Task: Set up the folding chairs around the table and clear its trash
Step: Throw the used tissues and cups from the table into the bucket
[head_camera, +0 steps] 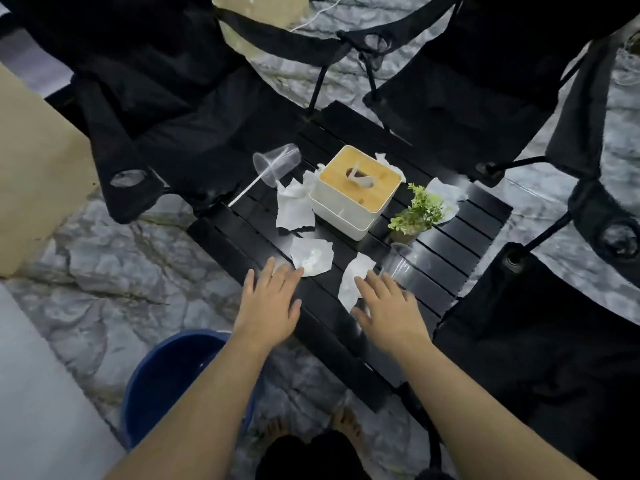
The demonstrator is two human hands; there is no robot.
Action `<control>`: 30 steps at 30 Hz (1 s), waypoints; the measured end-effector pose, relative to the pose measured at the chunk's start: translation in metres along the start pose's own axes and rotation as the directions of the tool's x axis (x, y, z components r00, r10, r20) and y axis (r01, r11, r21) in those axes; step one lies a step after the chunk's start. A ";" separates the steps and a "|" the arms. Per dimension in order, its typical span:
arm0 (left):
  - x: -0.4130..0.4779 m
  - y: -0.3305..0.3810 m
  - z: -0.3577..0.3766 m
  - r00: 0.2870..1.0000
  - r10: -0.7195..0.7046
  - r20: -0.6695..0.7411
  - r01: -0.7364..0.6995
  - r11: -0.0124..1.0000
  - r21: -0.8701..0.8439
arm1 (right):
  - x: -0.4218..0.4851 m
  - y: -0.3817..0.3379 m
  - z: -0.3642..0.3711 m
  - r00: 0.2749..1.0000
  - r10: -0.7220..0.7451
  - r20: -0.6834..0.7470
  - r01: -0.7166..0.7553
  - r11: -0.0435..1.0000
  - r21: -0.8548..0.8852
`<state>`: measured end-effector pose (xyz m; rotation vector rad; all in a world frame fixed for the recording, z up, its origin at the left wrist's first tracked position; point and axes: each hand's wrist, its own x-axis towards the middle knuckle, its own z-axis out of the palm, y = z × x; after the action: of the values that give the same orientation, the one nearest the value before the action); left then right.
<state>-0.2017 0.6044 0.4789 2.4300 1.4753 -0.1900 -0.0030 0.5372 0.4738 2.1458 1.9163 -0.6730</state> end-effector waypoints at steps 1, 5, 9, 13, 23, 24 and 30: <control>0.010 -0.004 0.009 1.000 0.017 0.010 -0.017 1.000 0.011 | 0.010 0.001 0.007 1.000 0.009 0.009 -0.009 1.000 0.003; 0.051 -0.016 0.046 0.996 0.084 0.002 -0.084 0.996 0.037 | 0.047 0.001 0.031 1.000 0.014 -0.013 -0.014 1.000 -0.005; 0.088 -0.024 0.077 0.989 0.151 0.003 -0.151 0.987 0.056 | 0.081 -0.003 0.057 0.999 -0.002 -0.035 -0.001 0.995 -0.102; 0.115 -0.030 0.107 0.985 0.148 0.088 -0.158 0.981 0.116 | 0.098 0.000 0.076 0.999 0.030 0.016 -0.025 0.971 -0.237; 0.091 -0.072 0.098 0.920 0.130 -0.370 -0.225 0.948 -0.227 | 0.103 -0.028 0.068 0.978 -0.137 -0.158 0.120 0.986 -0.112; 0.077 -0.082 0.094 0.906 0.091 -0.413 -0.206 0.948 -0.242 | 0.103 -0.041 0.067 0.960 -0.187 -0.208 0.162 0.978 -0.131; -0.053 -0.177 0.115 0.842 -0.241 -0.482 0.068 0.935 -0.348 | 0.087 -0.159 0.081 0.833 -0.488 -0.261 0.494 0.868 -0.047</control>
<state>-0.3789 0.6003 0.3525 2.1808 1.7522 0.6819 -0.1693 0.6042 0.3888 1.8261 2.6630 -0.4967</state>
